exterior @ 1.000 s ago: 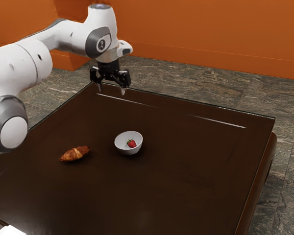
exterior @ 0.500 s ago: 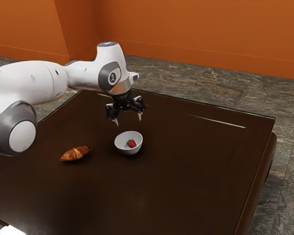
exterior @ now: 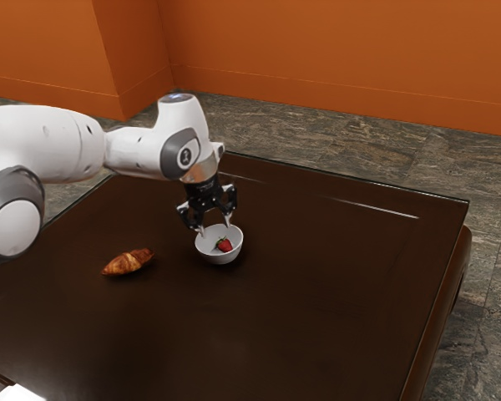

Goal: Take strawberry from the bowl

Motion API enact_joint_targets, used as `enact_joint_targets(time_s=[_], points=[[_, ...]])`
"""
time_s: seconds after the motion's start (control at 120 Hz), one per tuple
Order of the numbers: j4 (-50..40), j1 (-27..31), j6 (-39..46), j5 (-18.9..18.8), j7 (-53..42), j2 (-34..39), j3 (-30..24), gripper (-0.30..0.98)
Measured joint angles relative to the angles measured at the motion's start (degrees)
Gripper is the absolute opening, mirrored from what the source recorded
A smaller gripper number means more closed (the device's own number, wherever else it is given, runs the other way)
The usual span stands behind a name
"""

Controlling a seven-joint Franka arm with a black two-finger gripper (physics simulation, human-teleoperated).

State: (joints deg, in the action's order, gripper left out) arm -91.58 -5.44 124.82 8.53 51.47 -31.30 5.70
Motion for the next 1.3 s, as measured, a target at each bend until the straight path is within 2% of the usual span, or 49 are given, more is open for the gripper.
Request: enact_joint_targets(time_s=[0.292,0.675,1.083,1.3], points=[[-0.3,-0.2,4.6,0.2,3.8,-3.8,-0.1,0.30],[0.0,-0.1,11.6,0.9,5.2,-6.7,-0.2,0.27],[-0.7,-0.1,13.4,3.6,5.3,-6.6,-0.2,0.23],[-1.6,-0.1,13.1,3.7,5.5,-5.3,-0.1,0.19]])
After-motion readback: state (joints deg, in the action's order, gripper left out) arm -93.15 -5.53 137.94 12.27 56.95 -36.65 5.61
